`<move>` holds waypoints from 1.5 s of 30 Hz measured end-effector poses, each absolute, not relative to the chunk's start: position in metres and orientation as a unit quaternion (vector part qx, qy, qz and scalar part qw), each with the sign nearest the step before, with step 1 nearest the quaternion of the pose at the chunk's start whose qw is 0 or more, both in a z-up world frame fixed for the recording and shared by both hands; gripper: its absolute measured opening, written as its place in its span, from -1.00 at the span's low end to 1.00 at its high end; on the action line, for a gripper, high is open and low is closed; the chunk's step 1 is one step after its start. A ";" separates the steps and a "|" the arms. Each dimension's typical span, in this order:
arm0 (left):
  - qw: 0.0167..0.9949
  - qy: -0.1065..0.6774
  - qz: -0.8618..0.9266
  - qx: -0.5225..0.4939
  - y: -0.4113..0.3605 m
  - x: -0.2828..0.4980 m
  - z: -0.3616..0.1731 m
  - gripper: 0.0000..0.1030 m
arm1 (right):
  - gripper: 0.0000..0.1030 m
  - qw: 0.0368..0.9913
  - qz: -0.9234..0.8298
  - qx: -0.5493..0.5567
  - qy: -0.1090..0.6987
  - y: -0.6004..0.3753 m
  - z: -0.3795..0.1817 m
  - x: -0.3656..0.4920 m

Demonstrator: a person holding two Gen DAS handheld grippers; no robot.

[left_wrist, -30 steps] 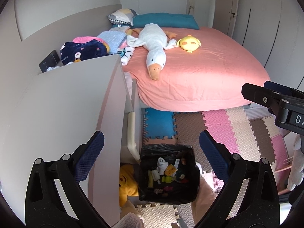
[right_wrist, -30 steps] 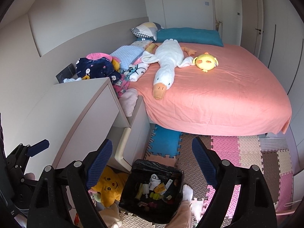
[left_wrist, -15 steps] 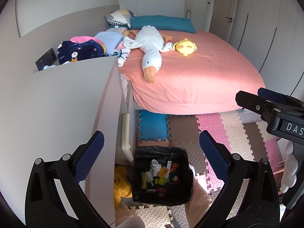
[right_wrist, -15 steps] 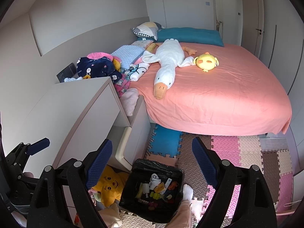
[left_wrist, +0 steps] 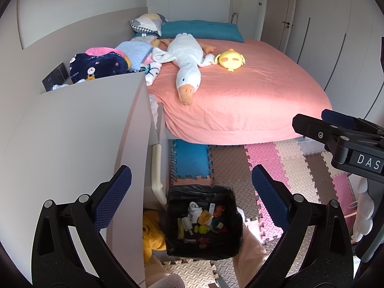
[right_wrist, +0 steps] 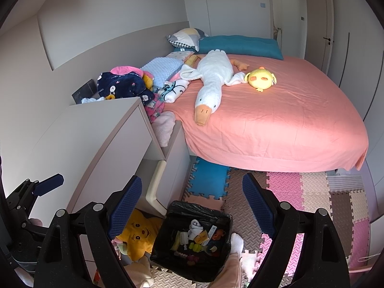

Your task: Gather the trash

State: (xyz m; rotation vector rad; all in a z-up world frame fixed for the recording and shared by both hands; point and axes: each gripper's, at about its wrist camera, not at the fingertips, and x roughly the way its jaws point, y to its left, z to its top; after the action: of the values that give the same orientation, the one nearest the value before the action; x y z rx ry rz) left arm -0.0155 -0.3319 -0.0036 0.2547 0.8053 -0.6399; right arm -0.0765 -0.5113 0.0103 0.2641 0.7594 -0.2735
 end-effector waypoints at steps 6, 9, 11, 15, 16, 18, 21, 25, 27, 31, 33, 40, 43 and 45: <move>0.863 0.383 -0.306 0.127 -0.333 -0.018 -0.003 0.87 | 0.66 0.911 -0.133 0.128 0.368 -0.511 0.010 -0.077; 0.861 0.386 -0.304 0.128 -0.334 -0.018 -0.002 0.87 | 0.66 0.911 -0.133 0.128 0.368 -0.512 0.010 -0.077; 0.862 0.385 -0.303 0.127 -0.333 -0.018 -0.002 0.87 | 0.66 0.911 -0.133 0.128 0.368 -0.512 0.010 -0.077; 0.862 0.385 -0.304 0.123 -0.332 -0.017 0.000 0.87 | 0.66 0.912 -0.133 0.128 0.367 -0.513 0.012 -0.077; 0.863 0.385 -0.304 0.123 -0.332 -0.017 0.000 0.87 | 0.66 0.912 -0.132 0.128 0.367 -0.513 0.012 -0.076; 0.863 0.385 -0.304 0.124 -0.332 -0.017 0.000 0.87 | 0.66 0.912 -0.132 0.127 0.367 -0.513 0.012 -0.077; 0.862 0.385 -0.305 0.124 -0.332 -0.017 0.001 0.87 | 0.66 0.912 -0.133 0.128 0.367 -0.513 0.012 -0.077; 0.862 0.384 -0.306 0.124 -0.333 -0.017 0.001 0.87 | 0.66 0.912 -0.133 0.128 0.366 -0.513 0.012 -0.077; 0.862 0.384 -0.306 0.124 -0.333 -0.017 0.001 0.87 | 0.66 0.912 -0.133 0.127 0.367 -0.513 0.011 -0.077; 0.862 0.385 -0.307 0.123 -0.333 -0.017 0.001 0.87 | 0.66 0.912 -0.132 0.128 0.367 -0.513 0.011 -0.077; 0.858 0.389 -0.314 0.118 -0.334 -0.017 0.001 0.87 | 0.66 0.912 -0.132 0.127 0.367 -0.513 0.011 -0.077; 0.860 0.389 -0.310 0.112 -0.335 -0.017 -0.001 0.87 | 0.66 0.912 -0.133 0.127 0.366 -0.512 0.012 -0.077; 0.864 0.383 -0.306 0.116 -0.335 -0.018 -0.001 0.87 | 0.66 0.912 -0.132 0.127 0.367 -0.512 0.013 -0.076; 0.864 0.384 -0.305 0.116 -0.335 -0.018 0.000 0.87 | 0.66 0.912 -0.132 0.127 0.367 -0.512 0.013 -0.077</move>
State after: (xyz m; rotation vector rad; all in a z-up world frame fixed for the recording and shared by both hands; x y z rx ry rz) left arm -0.0175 -0.3346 -0.0005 0.2424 0.8050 -0.6390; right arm -0.0767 -0.5122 0.0130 0.2625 0.7557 -0.2727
